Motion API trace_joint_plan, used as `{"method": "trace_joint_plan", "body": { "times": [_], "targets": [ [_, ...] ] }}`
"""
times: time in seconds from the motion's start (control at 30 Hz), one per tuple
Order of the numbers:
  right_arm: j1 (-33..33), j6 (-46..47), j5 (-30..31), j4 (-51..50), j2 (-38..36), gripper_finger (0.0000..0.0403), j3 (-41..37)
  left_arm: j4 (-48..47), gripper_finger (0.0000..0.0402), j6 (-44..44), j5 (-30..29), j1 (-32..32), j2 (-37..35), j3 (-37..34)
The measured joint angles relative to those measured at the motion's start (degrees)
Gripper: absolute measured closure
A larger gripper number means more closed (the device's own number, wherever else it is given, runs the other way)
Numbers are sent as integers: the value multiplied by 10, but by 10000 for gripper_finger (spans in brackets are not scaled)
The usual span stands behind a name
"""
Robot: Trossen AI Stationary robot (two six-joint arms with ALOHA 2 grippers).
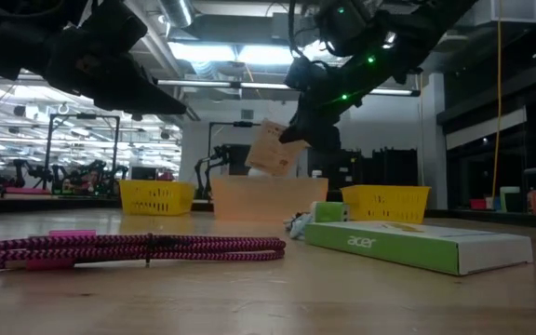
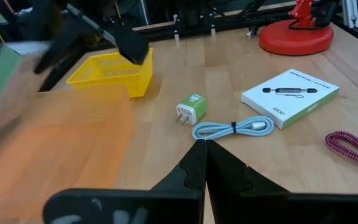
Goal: Pick and place items into bin
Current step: Put the left card reader box into the orange bin
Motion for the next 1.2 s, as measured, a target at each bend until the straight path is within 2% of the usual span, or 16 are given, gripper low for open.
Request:
{"method": "trace_joint_plan", "body": {
  "times": [0.37,0.57,0.77,1.2],
  "targets": [
    [-43,-5,-4,-174,95,378,146,-5,400,0,0,0,0,0],
    [-48,-4,-4,-219,122,378,197,-9,400,0,0,0,0,0],
    [-48,0,-36,-230,141,378,209,-9,399,-6,0,0,0,0],
    [-50,0,-35,-247,151,378,208,-9,399,-12,1,0,0,0]
  ]
}}
